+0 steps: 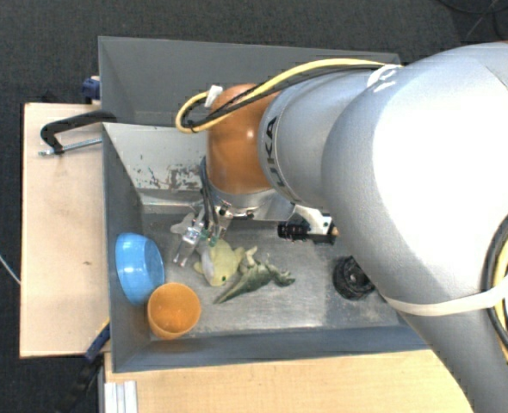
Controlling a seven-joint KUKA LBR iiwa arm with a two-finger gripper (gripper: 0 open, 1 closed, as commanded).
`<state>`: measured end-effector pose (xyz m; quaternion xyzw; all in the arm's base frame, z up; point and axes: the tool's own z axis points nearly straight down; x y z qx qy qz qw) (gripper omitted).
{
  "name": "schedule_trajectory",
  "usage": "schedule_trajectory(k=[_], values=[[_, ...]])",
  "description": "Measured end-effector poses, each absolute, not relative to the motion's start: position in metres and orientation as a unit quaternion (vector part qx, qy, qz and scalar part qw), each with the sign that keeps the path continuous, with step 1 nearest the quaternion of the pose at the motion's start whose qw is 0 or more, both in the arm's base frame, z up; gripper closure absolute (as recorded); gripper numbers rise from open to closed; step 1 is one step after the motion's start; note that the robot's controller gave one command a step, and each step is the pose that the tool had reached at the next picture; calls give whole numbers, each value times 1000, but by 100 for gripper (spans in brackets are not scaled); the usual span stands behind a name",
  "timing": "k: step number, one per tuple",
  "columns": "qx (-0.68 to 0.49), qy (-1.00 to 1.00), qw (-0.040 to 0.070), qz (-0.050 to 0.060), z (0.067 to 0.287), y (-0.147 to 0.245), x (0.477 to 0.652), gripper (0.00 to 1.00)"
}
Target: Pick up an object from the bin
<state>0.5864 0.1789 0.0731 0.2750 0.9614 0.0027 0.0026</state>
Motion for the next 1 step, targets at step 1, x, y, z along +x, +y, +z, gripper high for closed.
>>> schedule_trajectory(k=[1], values=[[274, 962, 1, 2, 75, 180, 587, 0]])
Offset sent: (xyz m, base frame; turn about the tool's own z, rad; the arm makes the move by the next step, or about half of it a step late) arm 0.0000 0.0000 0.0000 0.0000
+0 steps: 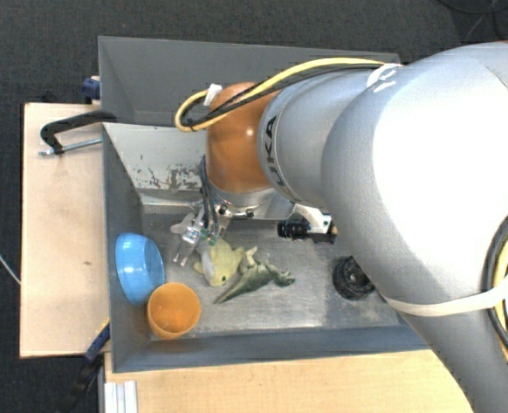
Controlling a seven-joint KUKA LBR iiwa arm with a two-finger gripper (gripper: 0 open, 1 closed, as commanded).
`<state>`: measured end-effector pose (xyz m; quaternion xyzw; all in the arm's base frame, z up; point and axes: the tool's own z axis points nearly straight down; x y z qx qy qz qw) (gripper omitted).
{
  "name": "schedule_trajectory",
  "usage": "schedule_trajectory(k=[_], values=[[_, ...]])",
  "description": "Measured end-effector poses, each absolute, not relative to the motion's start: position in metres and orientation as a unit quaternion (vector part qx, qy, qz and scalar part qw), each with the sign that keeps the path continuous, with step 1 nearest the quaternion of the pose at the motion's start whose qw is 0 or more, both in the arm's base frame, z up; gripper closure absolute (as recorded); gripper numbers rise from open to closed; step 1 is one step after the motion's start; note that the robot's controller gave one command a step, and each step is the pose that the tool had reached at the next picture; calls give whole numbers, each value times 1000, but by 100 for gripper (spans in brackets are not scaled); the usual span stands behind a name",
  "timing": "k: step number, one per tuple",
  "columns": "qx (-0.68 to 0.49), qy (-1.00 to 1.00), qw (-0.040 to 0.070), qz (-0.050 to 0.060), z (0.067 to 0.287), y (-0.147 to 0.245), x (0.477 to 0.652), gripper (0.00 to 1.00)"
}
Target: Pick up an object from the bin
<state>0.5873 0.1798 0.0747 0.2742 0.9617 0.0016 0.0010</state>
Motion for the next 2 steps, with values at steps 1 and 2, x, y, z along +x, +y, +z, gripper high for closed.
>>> schedule_trajectory(k=[1, 2], values=[[275, 962, 4, 2, 76, 179, 589, 100], [274, 962, 3, 2, 87, 180, 590, 100]])
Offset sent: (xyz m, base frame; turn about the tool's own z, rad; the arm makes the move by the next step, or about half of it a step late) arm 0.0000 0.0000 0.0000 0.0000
